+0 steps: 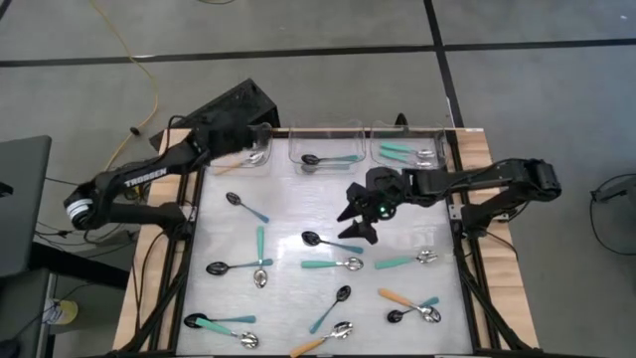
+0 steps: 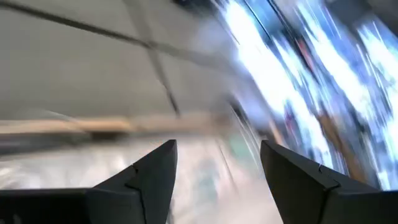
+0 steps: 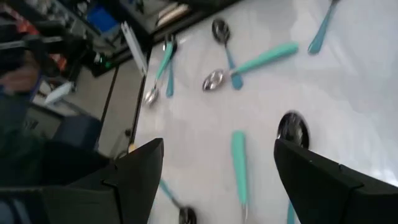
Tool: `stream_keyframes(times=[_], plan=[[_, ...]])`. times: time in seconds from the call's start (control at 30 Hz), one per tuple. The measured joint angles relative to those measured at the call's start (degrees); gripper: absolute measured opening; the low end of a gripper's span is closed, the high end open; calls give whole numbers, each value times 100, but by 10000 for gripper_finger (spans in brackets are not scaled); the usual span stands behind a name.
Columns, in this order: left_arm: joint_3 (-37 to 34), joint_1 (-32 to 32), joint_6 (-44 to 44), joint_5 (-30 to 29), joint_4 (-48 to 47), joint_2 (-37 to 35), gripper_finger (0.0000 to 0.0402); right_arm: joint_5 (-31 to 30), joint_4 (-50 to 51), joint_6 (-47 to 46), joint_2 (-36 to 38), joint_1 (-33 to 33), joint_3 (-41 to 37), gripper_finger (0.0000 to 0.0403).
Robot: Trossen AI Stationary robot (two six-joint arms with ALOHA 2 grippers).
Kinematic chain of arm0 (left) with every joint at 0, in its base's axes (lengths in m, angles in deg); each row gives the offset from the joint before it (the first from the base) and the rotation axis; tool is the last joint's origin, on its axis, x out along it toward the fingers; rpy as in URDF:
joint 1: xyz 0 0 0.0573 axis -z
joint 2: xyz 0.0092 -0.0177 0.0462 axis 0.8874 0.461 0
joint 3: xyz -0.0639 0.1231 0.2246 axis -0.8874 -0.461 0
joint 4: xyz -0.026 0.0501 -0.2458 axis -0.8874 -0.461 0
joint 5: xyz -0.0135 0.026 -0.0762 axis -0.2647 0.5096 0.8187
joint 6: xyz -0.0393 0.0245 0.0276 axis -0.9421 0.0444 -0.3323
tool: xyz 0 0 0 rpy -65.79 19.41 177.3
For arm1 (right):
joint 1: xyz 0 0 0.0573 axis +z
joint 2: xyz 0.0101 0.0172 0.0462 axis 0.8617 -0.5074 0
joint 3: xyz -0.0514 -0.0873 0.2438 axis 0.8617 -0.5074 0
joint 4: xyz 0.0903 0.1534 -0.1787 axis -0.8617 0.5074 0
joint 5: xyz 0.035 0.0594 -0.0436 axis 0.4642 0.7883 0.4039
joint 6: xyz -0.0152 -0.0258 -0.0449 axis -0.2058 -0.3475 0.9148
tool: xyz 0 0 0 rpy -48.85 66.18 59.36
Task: Sort silverware by color (type)
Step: Put the blue spoon into the middle transparent bin
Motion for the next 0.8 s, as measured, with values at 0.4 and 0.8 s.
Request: stream_keyframes(times=[0.4, 0.8], plan=[[0, 2668, 2747, 1065, -3083, -116, 213, -287, 86, -302, -55, 492, 0, 327], [0, 2896, 6579, -739, -4961, 383, 213, -838, 73, -586, -55, 544, 0, 327]])
